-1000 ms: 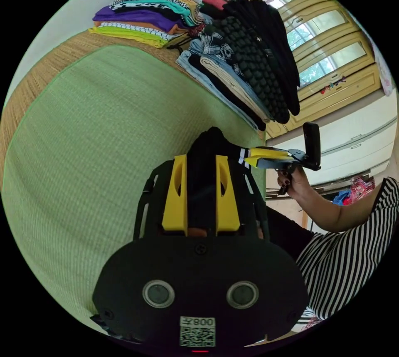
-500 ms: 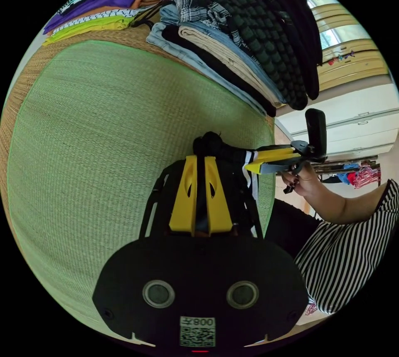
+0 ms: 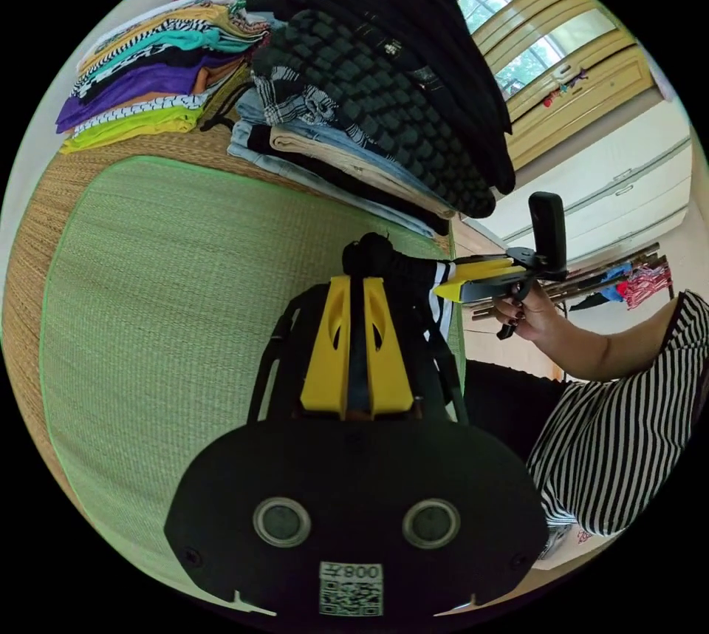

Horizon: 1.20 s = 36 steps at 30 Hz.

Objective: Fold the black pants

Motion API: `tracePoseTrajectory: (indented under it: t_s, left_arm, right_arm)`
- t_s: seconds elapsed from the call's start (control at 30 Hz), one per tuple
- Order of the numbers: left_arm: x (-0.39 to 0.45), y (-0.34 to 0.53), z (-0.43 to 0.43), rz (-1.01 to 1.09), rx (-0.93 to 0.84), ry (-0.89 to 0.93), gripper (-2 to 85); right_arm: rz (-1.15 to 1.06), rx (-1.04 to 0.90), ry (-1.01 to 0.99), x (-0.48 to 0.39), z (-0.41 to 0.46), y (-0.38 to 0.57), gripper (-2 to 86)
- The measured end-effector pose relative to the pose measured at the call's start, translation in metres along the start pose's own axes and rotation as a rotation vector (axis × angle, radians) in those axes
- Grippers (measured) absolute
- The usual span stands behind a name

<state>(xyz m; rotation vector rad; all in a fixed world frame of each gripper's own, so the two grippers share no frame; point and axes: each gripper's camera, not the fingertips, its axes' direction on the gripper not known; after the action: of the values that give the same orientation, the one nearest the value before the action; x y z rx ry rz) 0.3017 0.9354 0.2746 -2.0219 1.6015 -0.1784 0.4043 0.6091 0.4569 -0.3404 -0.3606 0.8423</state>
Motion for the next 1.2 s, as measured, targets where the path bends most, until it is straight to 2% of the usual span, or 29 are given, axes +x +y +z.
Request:
tracePoseTrajectory:
  t_s: [0.23, 0.43, 0.63, 0.77, 0.9, 1.07, 1.13, 1.2]
  left_arm:
    - [-0.001, 0.059, -0.065, 0.024, 0.15, 0.026, 2.9]
    - [-0.007, 0.142, -0.112, -0.046, 0.218, 0.046, 3.4]
    - [-0.02, 0.236, -0.131, -0.249, 0.213, 0.039, 5.5]
    - [-0.035, 0.308, -0.129, -0.504, 0.235, 0.061, 6.4]
    - [-0.029, 0.362, -0.13, -0.674, 0.353, 0.08, 6.1]
    - [-0.001, 0.374, -0.136, -0.675, 0.455, 0.05, 5.9]
    - [0.007, 0.367, -0.132, -0.641, 0.431, 0.055, 5.7]
    - [0.013, 0.361, -0.122, -0.632, 0.328, -0.007, 4.9]
  right_arm:
    - [-0.204, -0.012, -0.112, -0.065, -0.002, 0.002, 4.1]
    - [-0.373, -0.128, -0.238, -0.13, 0.035, 0.015, 4.2]
    - [-0.47, -0.317, -0.32, -0.175, 0.103, 0.042, 4.1]
    - [-0.487, -0.439, -0.311, -0.185, 0.151, 0.059, 4.4]
    - [-0.489, -0.552, -0.279, -0.188, 0.193, 0.067, 5.0]
    - [-0.545, -0.676, -0.267, -0.199, 0.225, 0.073, 6.8]
    - [-0.548, -0.714, -0.272, -0.202, 0.234, 0.074, 7.4]
    - [-0.553, -0.728, -0.281, -0.207, 0.237, 0.071, 7.8]
